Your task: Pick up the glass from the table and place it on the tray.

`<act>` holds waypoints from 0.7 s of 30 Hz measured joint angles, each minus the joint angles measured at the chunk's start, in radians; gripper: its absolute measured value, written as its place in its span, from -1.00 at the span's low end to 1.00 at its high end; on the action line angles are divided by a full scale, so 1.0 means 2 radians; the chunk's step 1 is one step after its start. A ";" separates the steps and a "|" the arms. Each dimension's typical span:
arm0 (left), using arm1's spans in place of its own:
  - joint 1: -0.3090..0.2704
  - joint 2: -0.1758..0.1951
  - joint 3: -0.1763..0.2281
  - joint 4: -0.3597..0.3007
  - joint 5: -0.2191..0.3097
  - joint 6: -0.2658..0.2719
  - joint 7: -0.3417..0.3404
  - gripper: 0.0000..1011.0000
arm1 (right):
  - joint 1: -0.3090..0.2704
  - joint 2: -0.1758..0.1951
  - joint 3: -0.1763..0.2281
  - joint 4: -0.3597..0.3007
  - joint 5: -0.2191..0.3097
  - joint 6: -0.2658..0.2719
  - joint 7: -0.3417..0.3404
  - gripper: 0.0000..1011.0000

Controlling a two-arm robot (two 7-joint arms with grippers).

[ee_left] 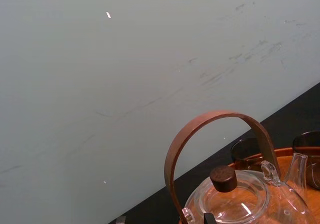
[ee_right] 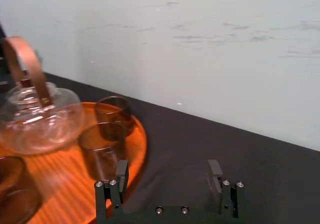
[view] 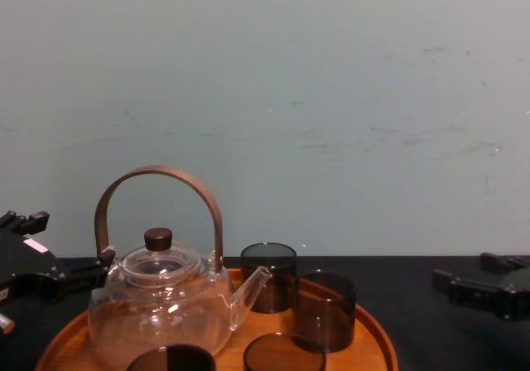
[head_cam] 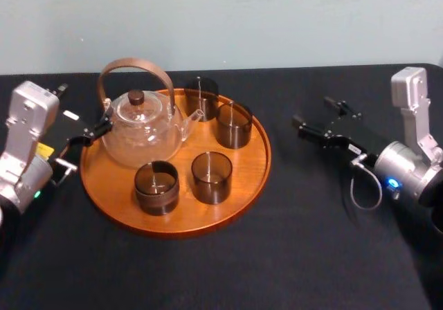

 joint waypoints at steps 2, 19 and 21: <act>0.000 0.000 0.000 0.000 0.000 0.000 0.000 1.00 | 0.002 -0.001 0.005 0.005 0.000 -0.002 -0.004 0.98; 0.000 0.000 0.000 0.000 0.000 0.000 0.000 1.00 | 0.006 -0.006 0.013 0.017 0.001 -0.008 -0.010 0.98; 0.000 0.000 0.000 0.000 0.000 0.000 0.000 1.00 | 0.006 -0.006 0.013 0.017 0.001 -0.008 -0.010 0.98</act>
